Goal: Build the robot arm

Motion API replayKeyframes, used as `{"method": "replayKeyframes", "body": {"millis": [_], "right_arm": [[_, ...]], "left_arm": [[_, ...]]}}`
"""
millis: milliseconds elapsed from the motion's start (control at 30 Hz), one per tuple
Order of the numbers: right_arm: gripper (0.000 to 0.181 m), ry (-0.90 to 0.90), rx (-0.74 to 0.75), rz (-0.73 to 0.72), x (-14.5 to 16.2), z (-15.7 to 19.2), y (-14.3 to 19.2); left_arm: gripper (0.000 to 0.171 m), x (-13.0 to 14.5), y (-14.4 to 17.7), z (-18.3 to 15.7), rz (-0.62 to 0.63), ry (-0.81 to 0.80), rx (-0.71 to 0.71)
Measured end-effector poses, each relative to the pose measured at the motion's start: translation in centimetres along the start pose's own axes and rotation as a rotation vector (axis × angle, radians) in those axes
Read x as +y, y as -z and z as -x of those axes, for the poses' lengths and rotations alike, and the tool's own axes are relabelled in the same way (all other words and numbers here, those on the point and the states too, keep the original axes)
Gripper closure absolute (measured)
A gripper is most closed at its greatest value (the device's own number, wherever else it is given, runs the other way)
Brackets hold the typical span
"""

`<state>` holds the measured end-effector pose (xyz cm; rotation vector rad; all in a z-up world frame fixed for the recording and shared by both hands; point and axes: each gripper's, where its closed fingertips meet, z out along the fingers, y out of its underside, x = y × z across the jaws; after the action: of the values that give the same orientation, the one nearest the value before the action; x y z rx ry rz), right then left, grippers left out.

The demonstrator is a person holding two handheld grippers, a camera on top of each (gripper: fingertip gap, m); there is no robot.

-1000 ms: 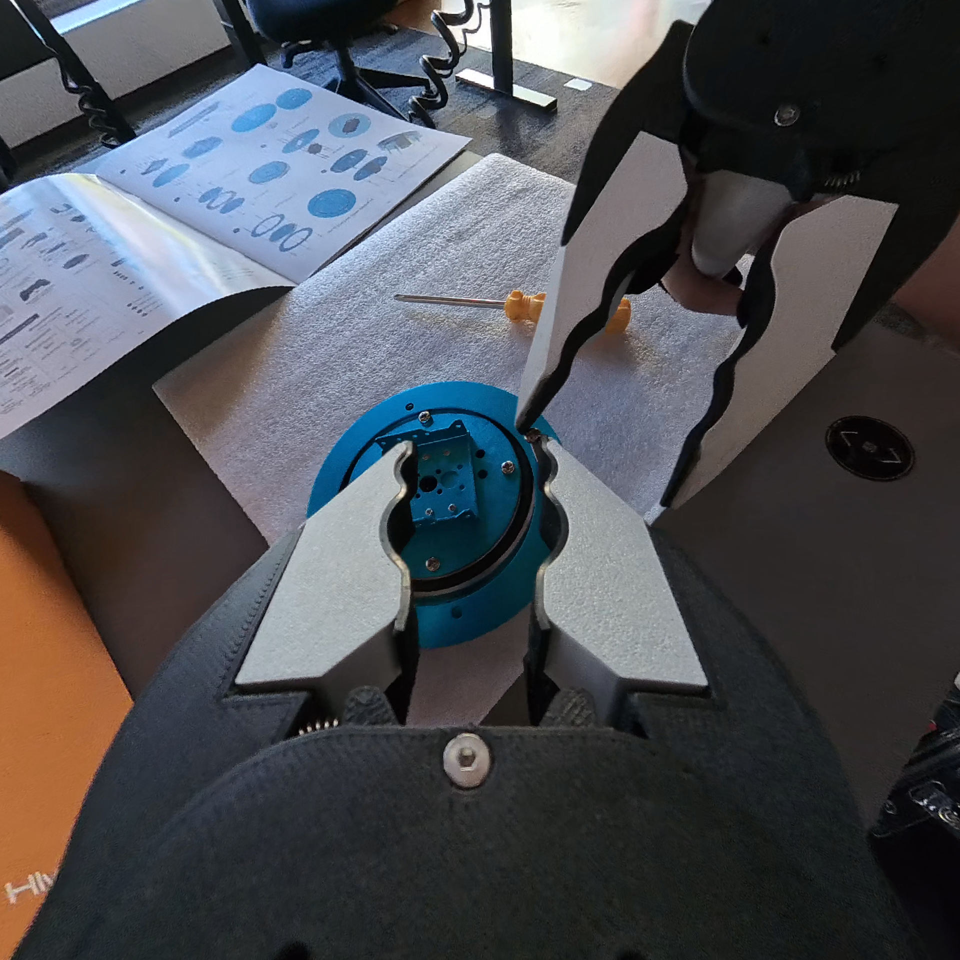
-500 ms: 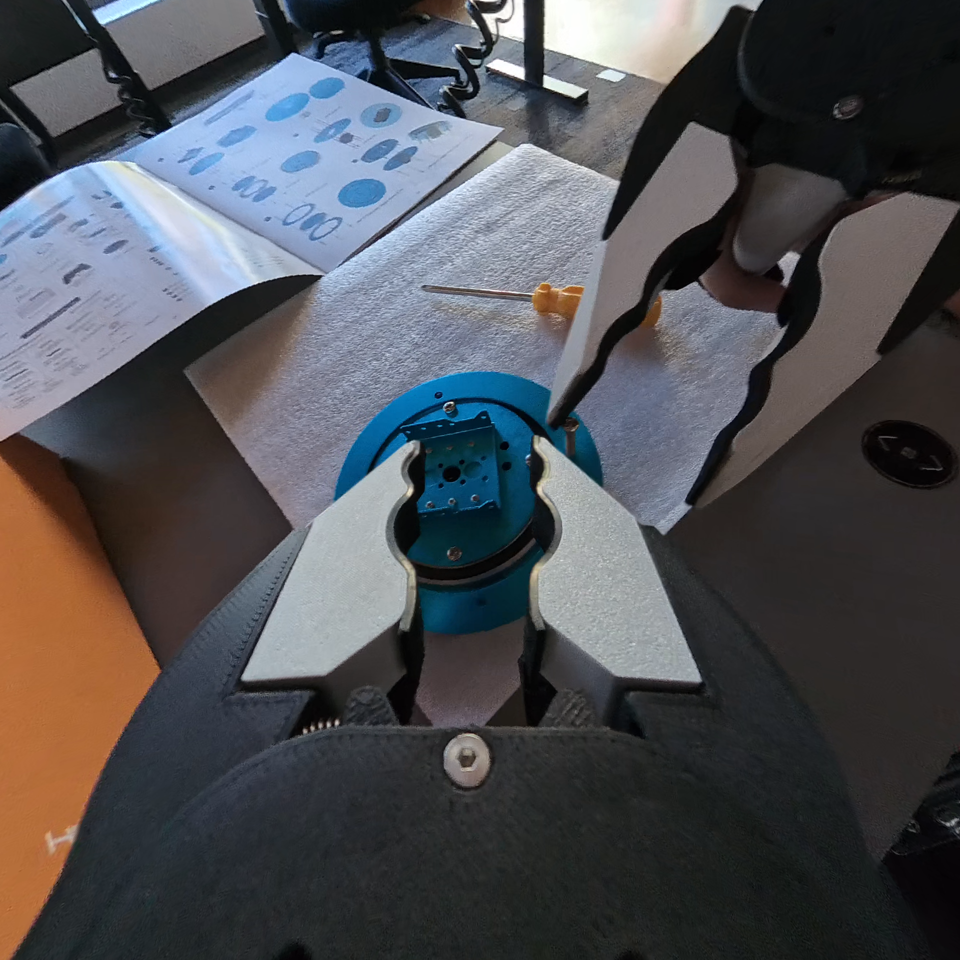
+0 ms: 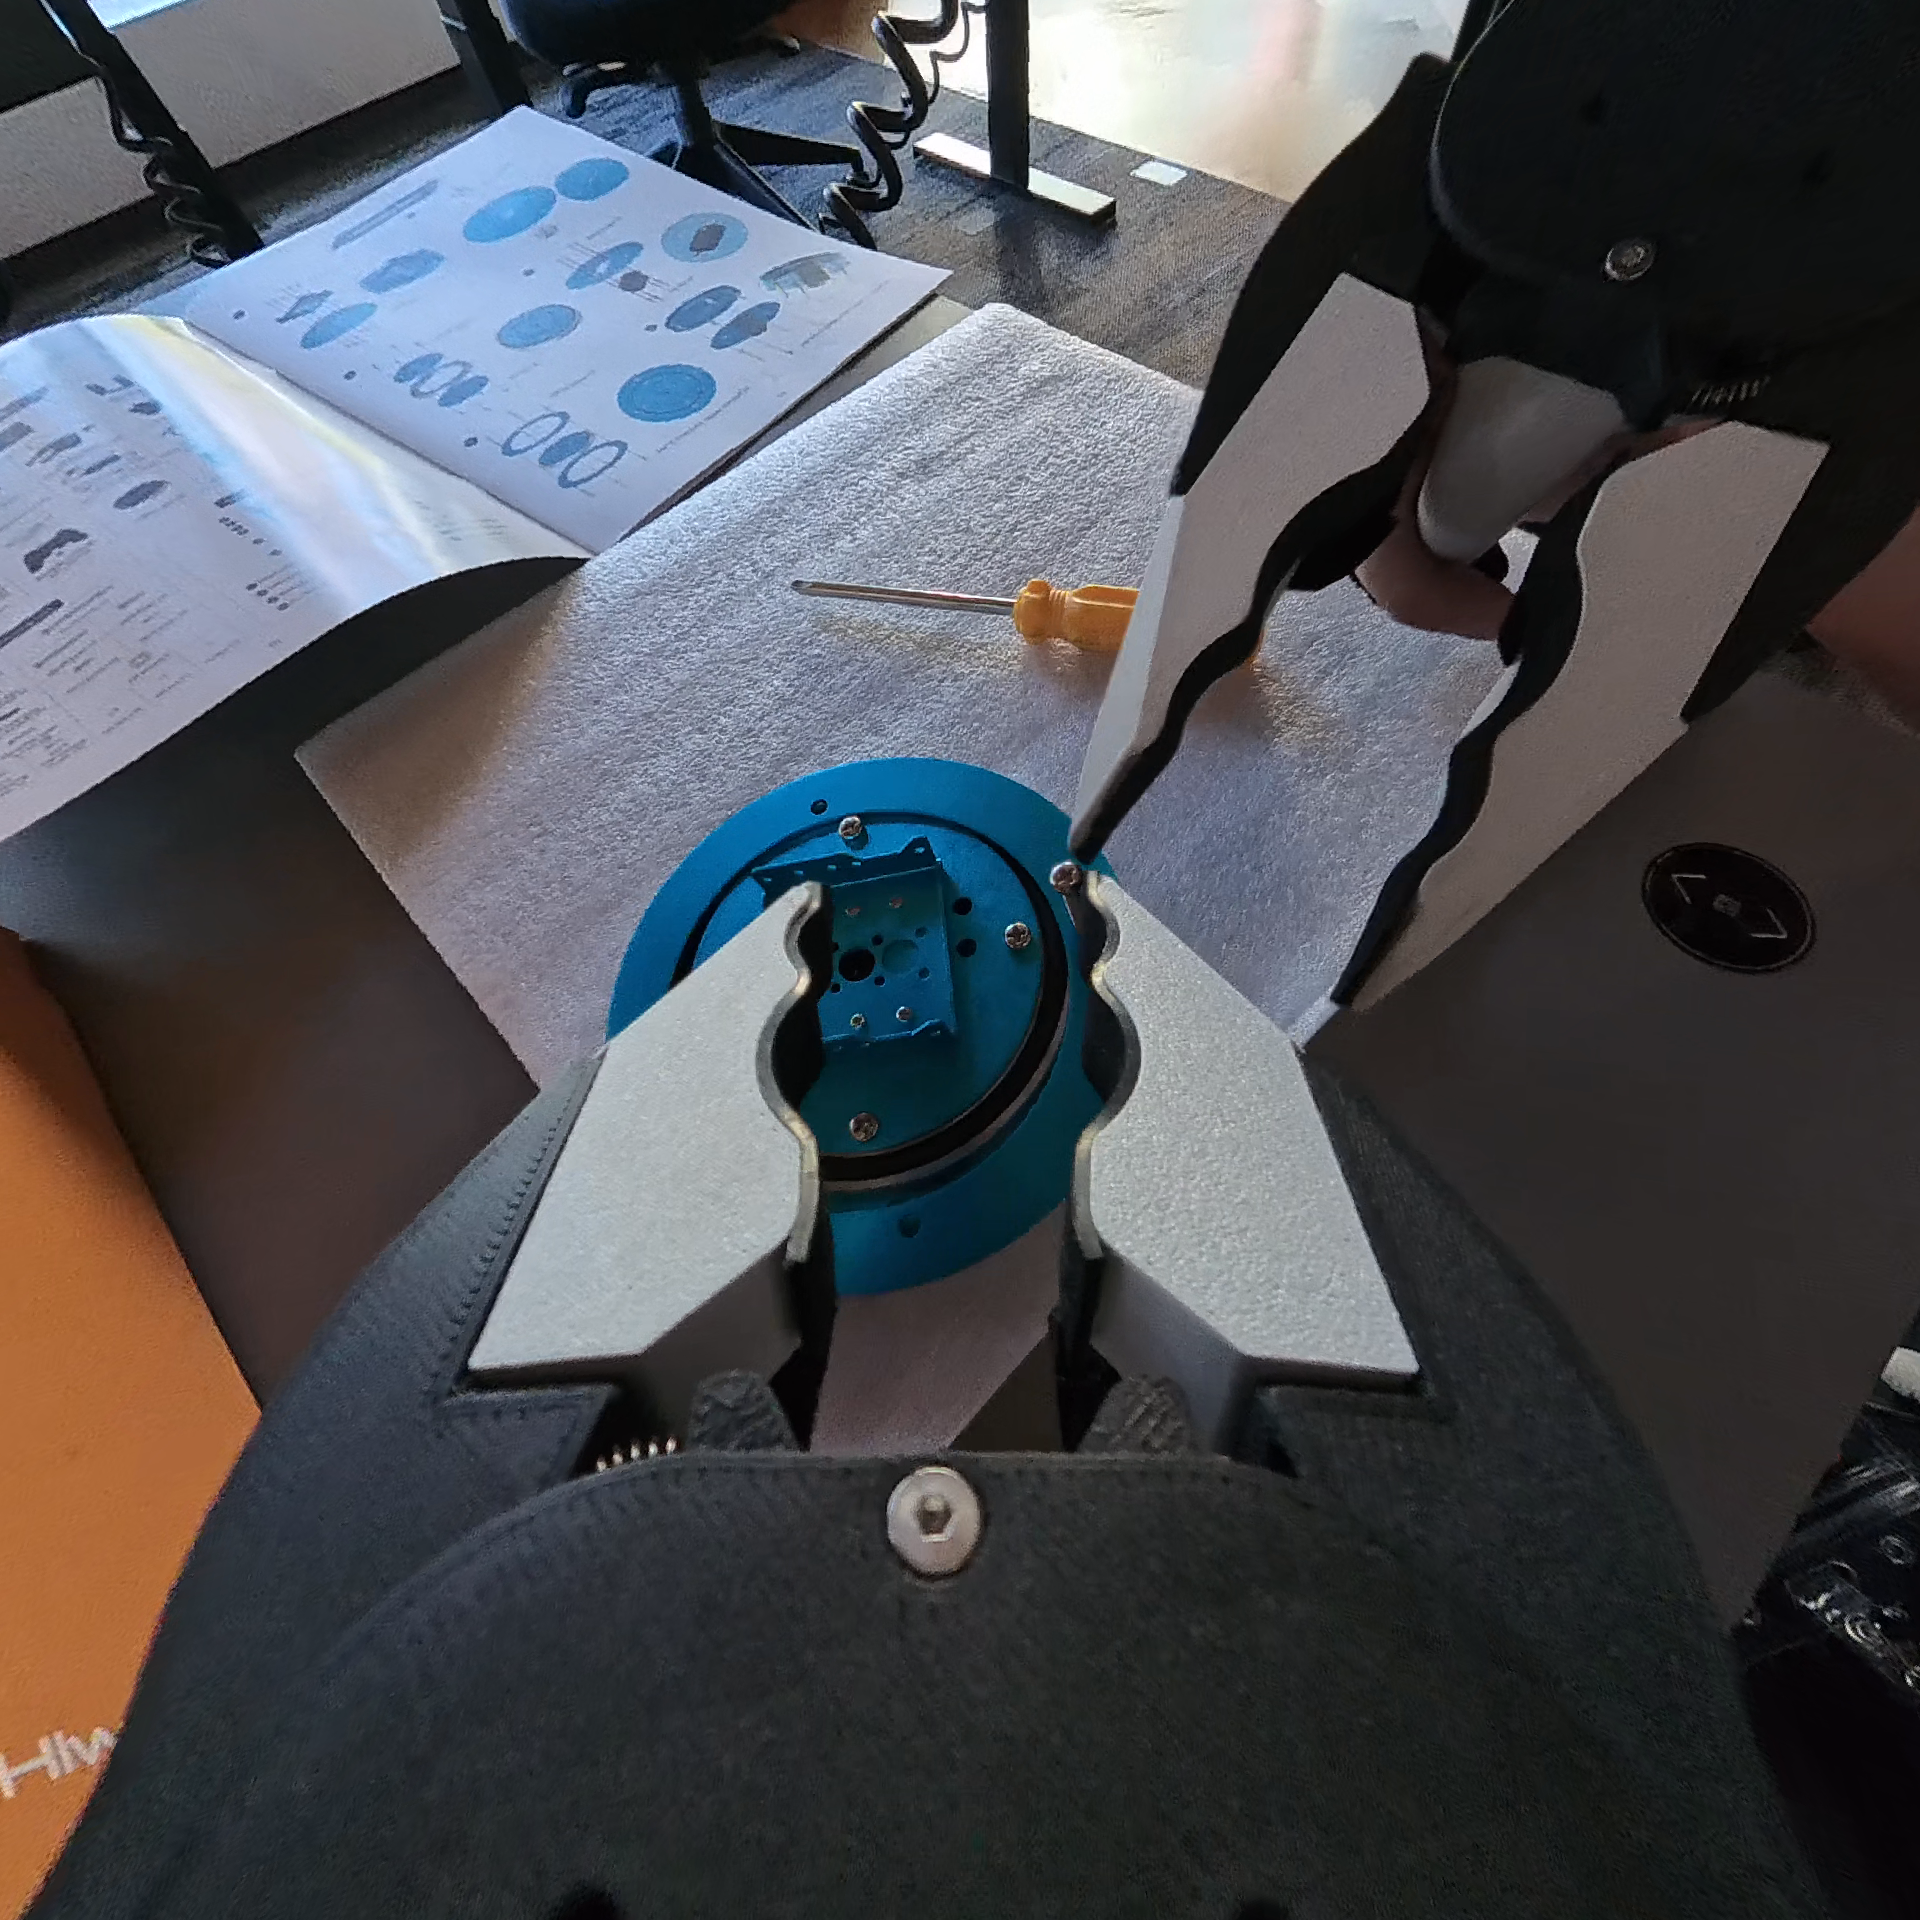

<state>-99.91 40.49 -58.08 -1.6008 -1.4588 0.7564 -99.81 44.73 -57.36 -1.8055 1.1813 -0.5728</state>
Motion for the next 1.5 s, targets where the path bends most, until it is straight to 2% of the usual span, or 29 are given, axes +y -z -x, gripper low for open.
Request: {"method": "replayKeyframes", "body": {"millis": [267, 367, 533, 633, 733, 833, 1067, 1233, 1500], "right_arm": [[0.131, 0.047, 0.018, -0.004, -0.7, -0.9, 0.0], [0.152, 0.139, -0.038, 0.059, -0.9, -1.4, 0.6], [0.157, 0.378, -0.243, 0.295, -2.3, -1.9, 1.4], [0.162, 0.469, -0.374, 0.487, -2.2, -2.1, 1.1], [0.165, 0.518, -0.436, 0.646, -1.6, -2.7, 0.8], [0.167, 0.554, -0.475, 0.717, -1.1, -2.7, 0.5], [0.172, 0.547, -0.504, 0.813, 0.2, -2.7, -0.2], [0.176, 0.510, -0.505, 0.826, 0.3, -2.5, -0.3], [0.177, 0.369, -0.366, 0.933, 0.5, -2.7, 0.2]], "left_arm": [[0.134, 0.0, 0.9, -0.8, 0.005, -0.001, 0.059], [0.134, 0.8, 1.5, -0.5, 0.041, -0.014, 0.032], [0.136, 2.3, 3.4, -0.2, 0.085, -0.025, -0.019], [0.137, 2.4, 4.7, 0.2, 0.068, -0.005, -0.056], [0.136, 2.9, 6.1, 0.5, 0.064, 0.016, -0.090], [0.137, 3.7, 7.5, 0.7, 0.069, 0.029, -0.126], [0.137, 5.0, 10.1, 1.6, 0.062, 0.072, -0.182], [0.137, 4.7, 10.6, 1.8, 0.047, 0.073, -0.193], [0.137, 4.5, 10.2, 1.6, 0.051, 0.073, -0.189]]}}
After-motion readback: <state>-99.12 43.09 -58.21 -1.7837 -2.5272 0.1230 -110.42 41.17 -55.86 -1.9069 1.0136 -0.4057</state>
